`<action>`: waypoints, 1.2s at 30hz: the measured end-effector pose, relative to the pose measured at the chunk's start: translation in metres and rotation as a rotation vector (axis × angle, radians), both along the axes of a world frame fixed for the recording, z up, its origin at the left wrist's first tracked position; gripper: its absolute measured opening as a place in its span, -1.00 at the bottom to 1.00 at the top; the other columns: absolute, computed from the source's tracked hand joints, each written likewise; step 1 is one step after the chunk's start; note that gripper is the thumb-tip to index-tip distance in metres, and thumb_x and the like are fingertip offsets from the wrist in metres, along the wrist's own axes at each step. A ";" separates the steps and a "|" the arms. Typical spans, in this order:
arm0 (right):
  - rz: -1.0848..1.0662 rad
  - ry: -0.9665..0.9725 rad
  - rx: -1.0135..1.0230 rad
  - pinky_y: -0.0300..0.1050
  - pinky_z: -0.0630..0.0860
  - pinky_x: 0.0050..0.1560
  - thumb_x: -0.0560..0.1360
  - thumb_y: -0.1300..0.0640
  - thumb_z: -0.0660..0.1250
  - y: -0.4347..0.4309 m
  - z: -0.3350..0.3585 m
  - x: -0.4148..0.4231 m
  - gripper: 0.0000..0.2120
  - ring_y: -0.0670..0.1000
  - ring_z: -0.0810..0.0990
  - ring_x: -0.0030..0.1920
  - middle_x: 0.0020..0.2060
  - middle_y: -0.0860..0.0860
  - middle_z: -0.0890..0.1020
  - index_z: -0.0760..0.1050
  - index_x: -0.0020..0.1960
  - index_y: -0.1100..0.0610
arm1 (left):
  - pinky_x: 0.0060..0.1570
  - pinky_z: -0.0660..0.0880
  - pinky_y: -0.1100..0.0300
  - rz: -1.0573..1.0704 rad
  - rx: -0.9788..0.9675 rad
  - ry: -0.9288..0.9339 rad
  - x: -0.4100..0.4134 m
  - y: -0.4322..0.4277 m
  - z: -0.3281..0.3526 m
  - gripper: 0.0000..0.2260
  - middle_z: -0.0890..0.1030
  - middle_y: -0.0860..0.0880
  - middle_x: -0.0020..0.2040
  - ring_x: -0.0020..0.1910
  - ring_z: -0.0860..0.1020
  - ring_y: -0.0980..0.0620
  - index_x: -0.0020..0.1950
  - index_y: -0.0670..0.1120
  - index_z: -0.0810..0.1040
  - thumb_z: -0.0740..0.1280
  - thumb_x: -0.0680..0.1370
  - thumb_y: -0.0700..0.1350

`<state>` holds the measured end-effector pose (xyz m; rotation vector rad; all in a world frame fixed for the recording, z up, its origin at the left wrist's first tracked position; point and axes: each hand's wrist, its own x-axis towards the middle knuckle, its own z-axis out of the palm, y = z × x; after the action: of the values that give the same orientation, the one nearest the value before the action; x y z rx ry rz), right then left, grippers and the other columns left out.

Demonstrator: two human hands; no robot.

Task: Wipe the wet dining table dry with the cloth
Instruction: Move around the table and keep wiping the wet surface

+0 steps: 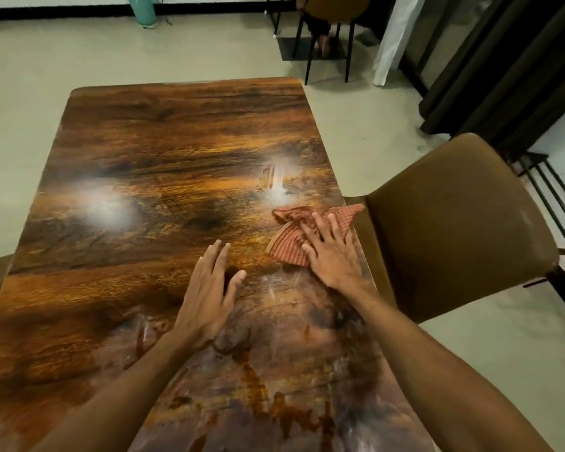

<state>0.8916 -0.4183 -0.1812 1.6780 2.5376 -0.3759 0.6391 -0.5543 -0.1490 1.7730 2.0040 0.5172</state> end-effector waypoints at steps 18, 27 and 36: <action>0.025 -0.023 -0.064 0.48 -0.10 0.56 0.73 -0.15 -0.02 -0.128 0.018 -0.153 -0.42 0.30 -0.23 0.66 0.70 0.06 -0.13 -0.08 0.70 -0.14 | 0.55 -0.10 0.13 0.228 -0.072 0.004 -0.119 -0.159 0.025 -0.39 0.04 -0.04 0.64 0.61 -0.03 0.05 0.62 -0.07 0.09 0.05 0.64 0.19; 0.286 -0.035 -0.099 0.49 -0.15 0.57 0.72 -0.21 -0.02 -0.205 0.014 -0.277 -0.43 0.20 -0.27 0.67 0.69 -0.05 -0.20 -0.04 0.70 -0.16 | 0.49 -0.28 0.31 0.321 0.019 0.152 -0.216 -0.248 0.026 -0.44 0.23 -0.11 0.59 0.57 0.16 -0.03 0.59 -0.10 0.19 0.07 0.68 0.18; 0.646 -0.013 -0.072 0.50 0.07 0.54 0.68 -0.19 -0.07 -0.327 0.011 -0.377 -0.45 0.20 -0.11 0.68 0.70 -0.04 -0.05 0.12 0.66 -0.16 | 0.56 0.02 0.00 0.415 -0.008 -0.108 -0.291 -0.317 0.014 -0.42 0.07 -0.06 0.63 0.61 0.03 -0.01 0.62 -0.02 0.08 0.07 0.66 0.18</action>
<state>0.5149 -0.7455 -0.1704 0.7551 2.8172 -0.3833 0.3481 -0.8711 -0.1352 1.2911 2.2963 0.7118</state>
